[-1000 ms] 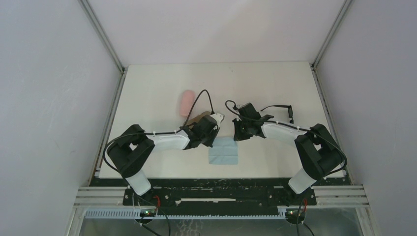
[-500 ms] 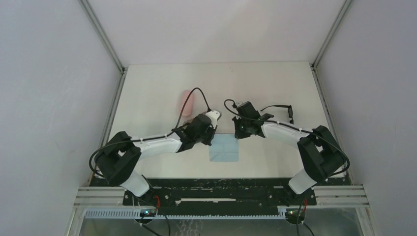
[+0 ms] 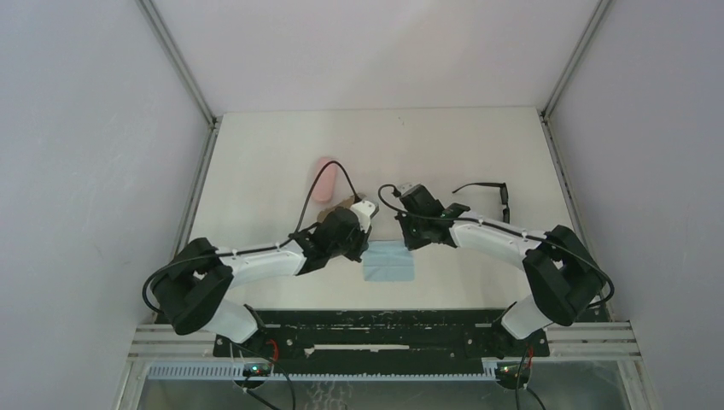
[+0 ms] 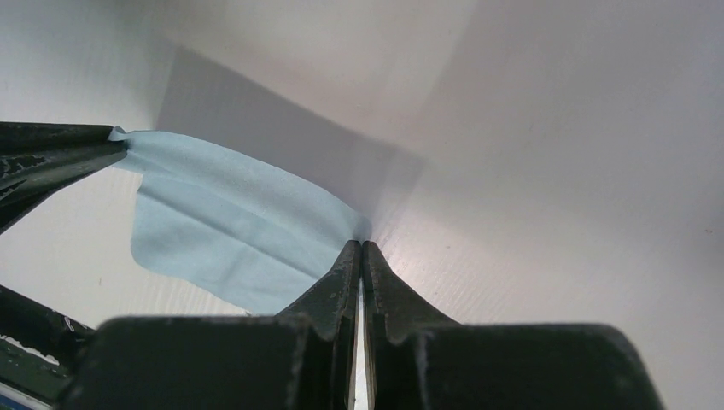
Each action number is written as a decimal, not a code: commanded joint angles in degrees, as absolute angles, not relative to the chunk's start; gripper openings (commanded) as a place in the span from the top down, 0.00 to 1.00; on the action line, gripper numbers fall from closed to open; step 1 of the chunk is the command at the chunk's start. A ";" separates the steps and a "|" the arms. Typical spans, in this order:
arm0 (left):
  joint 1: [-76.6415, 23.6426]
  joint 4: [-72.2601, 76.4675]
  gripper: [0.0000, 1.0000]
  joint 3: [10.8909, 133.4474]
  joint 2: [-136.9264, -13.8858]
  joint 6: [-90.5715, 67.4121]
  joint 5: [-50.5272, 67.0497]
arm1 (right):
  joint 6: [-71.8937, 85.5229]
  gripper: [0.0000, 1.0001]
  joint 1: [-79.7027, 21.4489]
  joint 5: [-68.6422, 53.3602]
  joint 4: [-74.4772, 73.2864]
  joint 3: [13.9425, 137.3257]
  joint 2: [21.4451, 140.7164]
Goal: Organize the sunglasses
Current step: Fold the glasses cleaning cloth at the center of the board.
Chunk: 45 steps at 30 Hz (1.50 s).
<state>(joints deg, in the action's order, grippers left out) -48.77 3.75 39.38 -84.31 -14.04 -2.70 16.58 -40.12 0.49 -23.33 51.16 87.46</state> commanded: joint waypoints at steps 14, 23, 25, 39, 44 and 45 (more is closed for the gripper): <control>-52.26 10.35 1.00 33.97 -80.02 -17.34 -1.41 | 17.32 1.00 -43.12 1.19 -24.52 47.11 82.43; -52.56 10.54 1.00 32.28 -79.10 -17.92 -3.28 | 18.14 1.00 -44.29 0.29 -24.23 46.45 82.53; -52.51 10.63 1.00 32.16 -78.70 -17.85 -3.36 | 18.32 1.00 -44.30 0.07 -24.10 46.37 82.44; -53.04 12.15 0.85 29.49 -77.23 -19.00 0.59 | 18.86 0.91 -44.97 -4.34 -24.31 45.18 82.55; -53.46 12.39 0.81 27.92 -76.08 -20.09 1.72 | 19.08 0.86 -45.30 -4.98 -25.62 45.06 82.21; -53.58 12.49 0.80 27.46 -75.58 -20.46 1.94 | 19.07 0.85 -45.42 -5.07 -25.91 44.94 82.00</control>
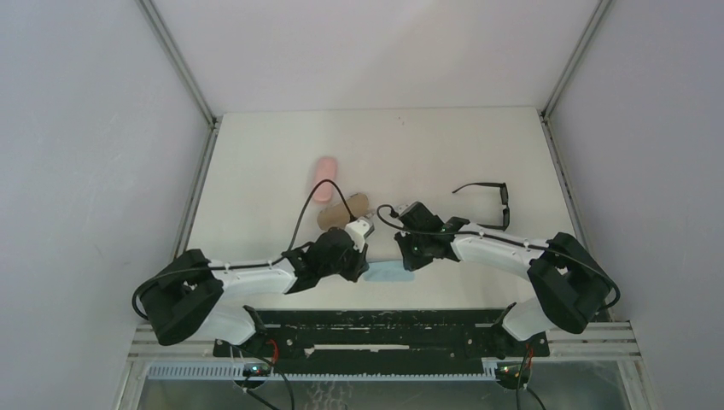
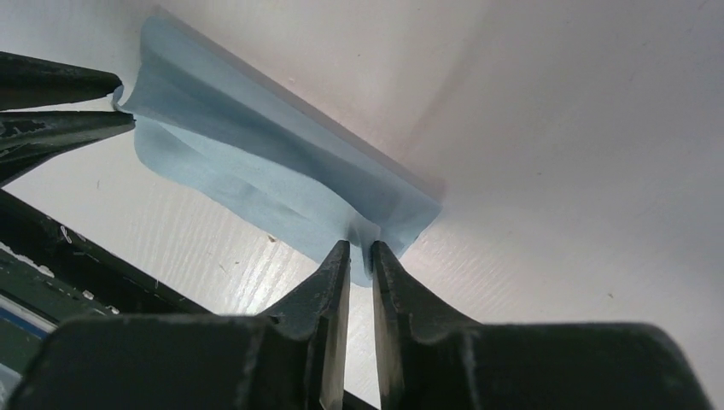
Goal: Organize the sunglasses
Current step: Fold the glasses cleaning cloth at the center of the board.
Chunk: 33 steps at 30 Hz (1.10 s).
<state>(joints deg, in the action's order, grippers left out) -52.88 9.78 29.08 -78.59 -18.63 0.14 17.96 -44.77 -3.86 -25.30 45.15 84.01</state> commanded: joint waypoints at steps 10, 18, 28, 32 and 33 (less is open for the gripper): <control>-53.84 10.10 0.63 21.96 -62.78 -24.62 -0.05 | 22.01 0.66 -44.83 0.71 -31.25 44.48 72.99; -48.90 9.03 0.52 24.78 -63.25 -28.09 -1.76 | 25.25 0.58 -41.28 4.09 -27.38 43.48 72.27; -47.95 9.93 0.48 31.88 -74.88 -29.91 -2.45 | 27.62 0.59 -38.83 -1.60 -21.46 43.51 80.52; -47.82 9.76 0.43 33.24 -77.26 -30.61 -2.70 | 27.84 0.57 -38.35 -3.32 -20.04 43.51 83.48; -47.81 9.61 0.42 33.37 -77.60 -30.76 -2.98 | 27.96 0.56 -38.14 -3.45 -19.76 43.52 84.08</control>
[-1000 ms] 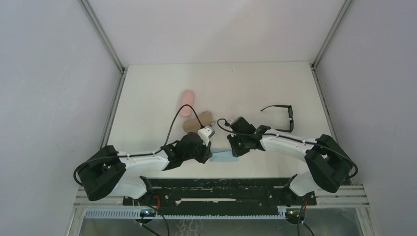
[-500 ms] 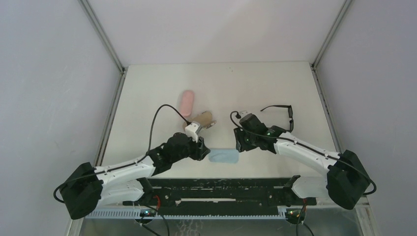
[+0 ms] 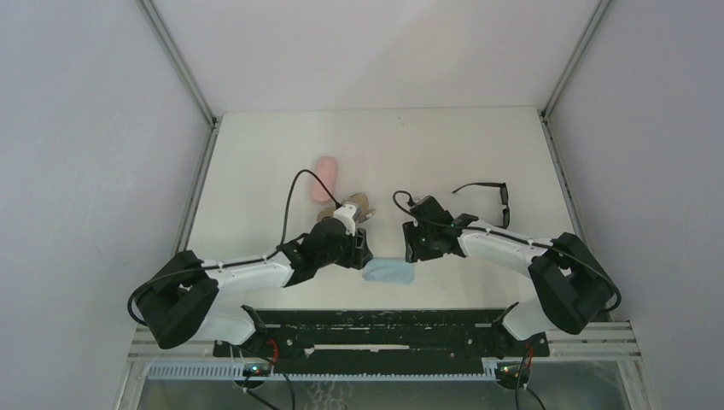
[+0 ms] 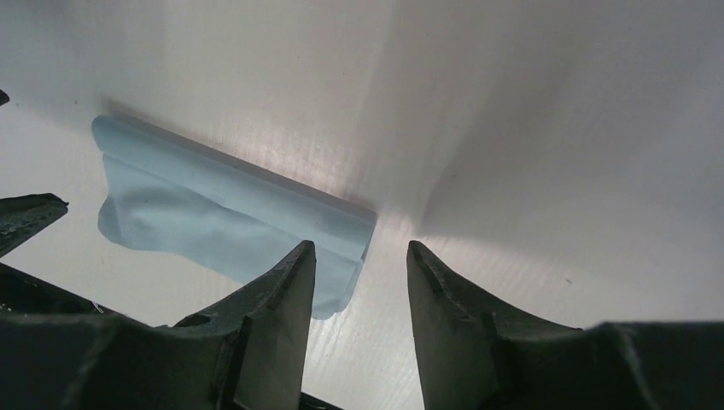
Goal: Organize the sunglasses
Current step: Fold the glasses cleaning cloth at the center of the board.
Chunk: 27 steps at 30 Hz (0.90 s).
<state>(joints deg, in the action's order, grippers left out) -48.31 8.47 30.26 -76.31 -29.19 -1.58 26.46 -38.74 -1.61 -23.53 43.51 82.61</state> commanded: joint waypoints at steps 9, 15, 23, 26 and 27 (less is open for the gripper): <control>-47.55 6.86 0.39 34.49 -78.38 -31.69 -6.54 | 28.19 0.59 -37.38 -5.18 -19.51 43.55 86.82; -47.55 4.97 0.39 36.54 -79.92 -32.46 -7.51 | 27.91 0.66 -37.29 -6.51 -20.22 43.53 87.92; -46.97 3.00 0.40 36.43 -79.96 -34.19 -9.97 | 27.84 0.78 -37.18 -6.94 -20.30 43.53 88.33; -45.96 1.73 0.40 36.36 -79.99 -34.19 -10.85 | 27.86 0.80 -37.18 -6.89 -20.26 43.51 88.29; -45.38 1.26 0.41 36.31 -79.90 -34.20 -11.13 | 27.85 0.81 -37.18 -6.96 -20.25 43.55 88.25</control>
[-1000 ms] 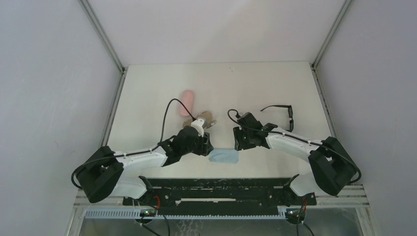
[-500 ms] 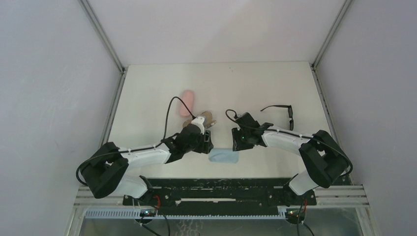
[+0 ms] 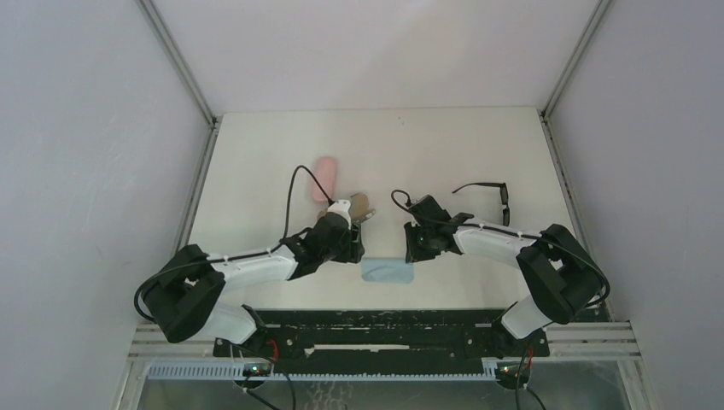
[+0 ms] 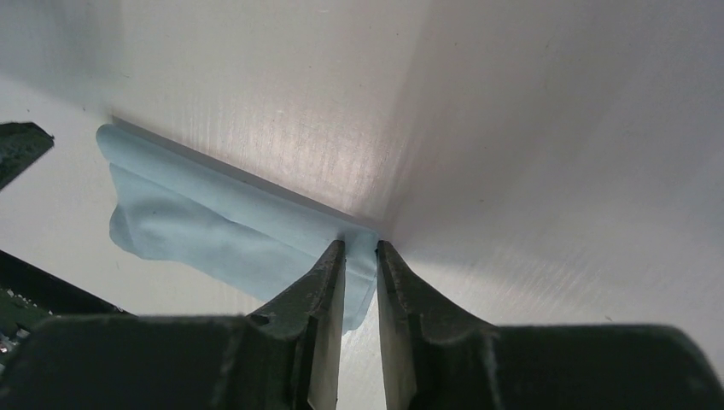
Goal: Organize the sunglasses
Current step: Fold the glasses cleaning cloth at the center of the board, then adjust the sunglasses case at the center of the board.
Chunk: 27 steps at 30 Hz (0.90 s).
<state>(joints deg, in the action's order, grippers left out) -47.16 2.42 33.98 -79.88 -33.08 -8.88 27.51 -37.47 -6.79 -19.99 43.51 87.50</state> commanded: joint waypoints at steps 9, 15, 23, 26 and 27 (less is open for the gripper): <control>-41.42 -2.46 0.43 37.71 -79.24 -31.82 -14.21 | 27.69 0.82 -37.18 -7.02 -20.17 43.53 88.31; -40.12 -3.40 0.43 39.22 -79.91 -30.72 -15.20 | 27.66 0.83 -37.27 -7.26 -19.86 43.51 88.54; -38.87 -4.28 0.45 41.46 -81.73 -29.25 -15.79 | 27.51 0.83 -37.27 -7.85 -19.60 43.57 88.93; -38.85 -4.25 0.45 41.58 -81.66 -28.80 -15.39 | 27.41 0.83 -37.30 -7.76 -19.75 43.53 88.96; -38.85 -4.16 0.44 41.46 -81.45 -28.70 -15.00 | 27.39 0.83 -37.33 -7.67 -19.79 43.53 88.87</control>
